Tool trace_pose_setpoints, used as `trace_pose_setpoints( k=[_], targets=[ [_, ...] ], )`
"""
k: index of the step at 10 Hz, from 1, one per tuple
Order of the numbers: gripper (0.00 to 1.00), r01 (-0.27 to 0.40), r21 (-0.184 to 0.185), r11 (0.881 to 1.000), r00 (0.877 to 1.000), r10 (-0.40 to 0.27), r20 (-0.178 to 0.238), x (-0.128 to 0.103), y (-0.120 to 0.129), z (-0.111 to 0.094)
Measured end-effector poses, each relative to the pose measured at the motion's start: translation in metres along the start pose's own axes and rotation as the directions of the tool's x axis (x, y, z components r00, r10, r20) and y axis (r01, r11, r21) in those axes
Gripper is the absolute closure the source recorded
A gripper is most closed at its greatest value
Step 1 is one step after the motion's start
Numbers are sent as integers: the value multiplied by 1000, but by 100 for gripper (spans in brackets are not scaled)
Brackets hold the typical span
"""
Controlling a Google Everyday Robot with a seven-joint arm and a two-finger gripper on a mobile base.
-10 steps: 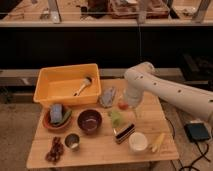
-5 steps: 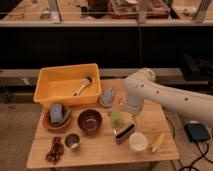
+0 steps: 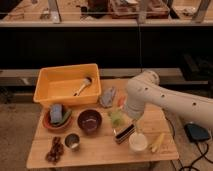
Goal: Wipe purple bowl with eraser
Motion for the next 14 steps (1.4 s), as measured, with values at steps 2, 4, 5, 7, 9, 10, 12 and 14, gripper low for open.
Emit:
trace_pose_setpoints(
  k=[2,4,5,7,9,10,12,14],
  targets=[
    [47,-18,-15,1000,1000,19,19,-11,14,24],
    [52,-31,-29,999,999,32,19,-13,14,50],
    [52,-40,-39,998,999,41,20,-12,16,61],
    [52,-49,-42,998,999,50,10,-10,13,75],
    [52,-49,-38,998,999,49,0,-9,7,80],
    [52,-52,-37,998,999,52,-9,-8,7,81],
    [52,-68,-26,997,997,68,-32,-4,6,78],
    [52,-97,-6,995,993,96,-67,7,14,63]
  ],
)
